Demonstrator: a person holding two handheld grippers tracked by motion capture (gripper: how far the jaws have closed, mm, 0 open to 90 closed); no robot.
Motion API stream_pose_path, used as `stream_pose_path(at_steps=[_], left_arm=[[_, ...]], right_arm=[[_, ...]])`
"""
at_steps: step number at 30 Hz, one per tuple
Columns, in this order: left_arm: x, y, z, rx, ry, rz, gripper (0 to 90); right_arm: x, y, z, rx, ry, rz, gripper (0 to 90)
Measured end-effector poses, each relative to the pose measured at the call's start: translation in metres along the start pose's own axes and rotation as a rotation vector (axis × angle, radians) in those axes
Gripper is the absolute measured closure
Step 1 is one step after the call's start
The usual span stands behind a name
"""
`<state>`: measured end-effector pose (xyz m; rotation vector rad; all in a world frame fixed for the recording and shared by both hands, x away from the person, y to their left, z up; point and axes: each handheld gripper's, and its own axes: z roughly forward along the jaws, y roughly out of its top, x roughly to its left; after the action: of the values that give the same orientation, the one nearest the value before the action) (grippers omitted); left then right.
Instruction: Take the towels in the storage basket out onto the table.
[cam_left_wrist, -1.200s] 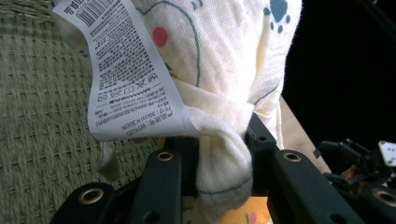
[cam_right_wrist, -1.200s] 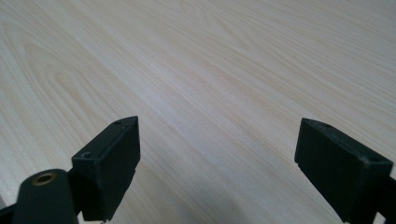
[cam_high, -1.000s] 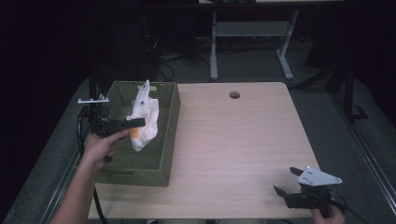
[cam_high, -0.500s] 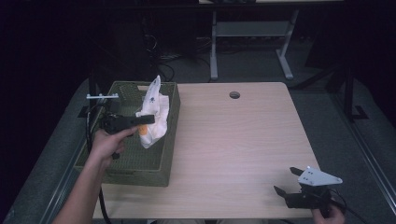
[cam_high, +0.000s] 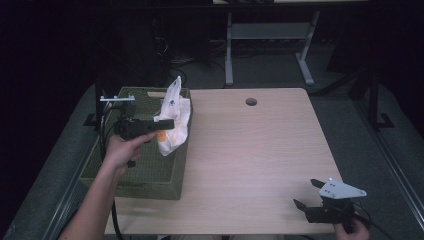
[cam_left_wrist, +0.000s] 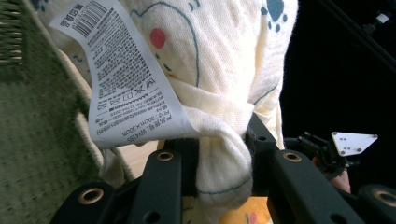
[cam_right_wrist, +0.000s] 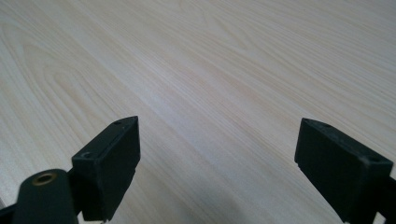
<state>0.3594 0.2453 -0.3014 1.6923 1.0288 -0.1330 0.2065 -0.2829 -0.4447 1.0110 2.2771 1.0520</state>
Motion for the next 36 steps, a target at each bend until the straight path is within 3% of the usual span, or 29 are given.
stream_pose_path(at_steps=[17,26,36], left_arm=[[-0.024,0.004,0.036,0.052,-0.046,0.048,72.2],[-0.028,0.002,0.063,0.103,-0.060,0.052,72.2],[-0.031,-0.005,0.089,0.126,-0.071,0.046,72.2]], right_arm=[[0.001,0.001,0.000,0.009,-0.002,-0.011,13.9],[0.001,0.001,0.001,0.006,0.007,-0.012,13.9],[0.001,0.002,0.001,0.000,0.009,-0.015,13.9]])
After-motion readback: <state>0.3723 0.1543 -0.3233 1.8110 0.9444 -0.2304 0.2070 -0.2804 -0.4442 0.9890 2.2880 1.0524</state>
